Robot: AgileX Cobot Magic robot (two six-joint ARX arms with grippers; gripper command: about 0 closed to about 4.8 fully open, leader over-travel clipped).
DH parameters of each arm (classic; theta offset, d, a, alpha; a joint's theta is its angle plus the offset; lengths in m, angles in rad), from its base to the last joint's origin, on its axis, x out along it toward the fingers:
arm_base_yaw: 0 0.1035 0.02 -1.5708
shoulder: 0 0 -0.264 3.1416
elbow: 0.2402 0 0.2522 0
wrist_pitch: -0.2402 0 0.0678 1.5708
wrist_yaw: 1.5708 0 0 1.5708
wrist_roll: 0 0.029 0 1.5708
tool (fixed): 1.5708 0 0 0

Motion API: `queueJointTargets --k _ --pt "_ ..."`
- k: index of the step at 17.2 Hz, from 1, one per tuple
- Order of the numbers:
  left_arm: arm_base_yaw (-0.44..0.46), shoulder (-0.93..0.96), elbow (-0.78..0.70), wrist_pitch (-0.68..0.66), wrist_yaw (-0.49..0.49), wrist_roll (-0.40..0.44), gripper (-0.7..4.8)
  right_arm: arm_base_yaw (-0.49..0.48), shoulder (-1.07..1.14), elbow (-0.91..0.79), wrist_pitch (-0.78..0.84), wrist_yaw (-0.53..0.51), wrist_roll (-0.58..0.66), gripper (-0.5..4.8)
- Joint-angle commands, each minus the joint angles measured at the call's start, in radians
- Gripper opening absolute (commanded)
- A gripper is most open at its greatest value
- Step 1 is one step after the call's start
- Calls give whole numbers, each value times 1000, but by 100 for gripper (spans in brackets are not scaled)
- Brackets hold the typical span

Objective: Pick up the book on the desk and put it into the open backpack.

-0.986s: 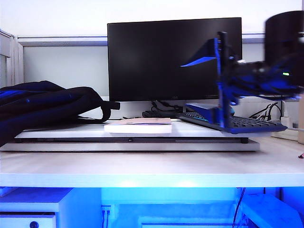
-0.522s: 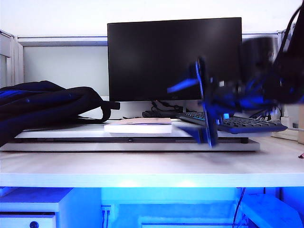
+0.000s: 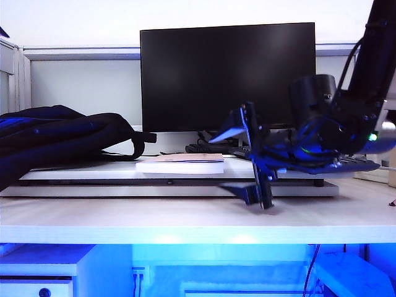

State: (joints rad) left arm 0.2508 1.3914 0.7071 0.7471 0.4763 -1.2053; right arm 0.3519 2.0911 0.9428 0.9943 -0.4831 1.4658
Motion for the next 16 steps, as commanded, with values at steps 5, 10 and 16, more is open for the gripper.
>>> queueJointTargets --k 5,10,16 --pt "0 0 3 18 7 27 473 21 10 62 -34 66 -11 392" --pt "0 0 3 18 7 27 472 48 74 148 -78 63 -7 236" --pt "-1 24 8 18 8 27 472 56 77 148 -81 78 -26 -6"
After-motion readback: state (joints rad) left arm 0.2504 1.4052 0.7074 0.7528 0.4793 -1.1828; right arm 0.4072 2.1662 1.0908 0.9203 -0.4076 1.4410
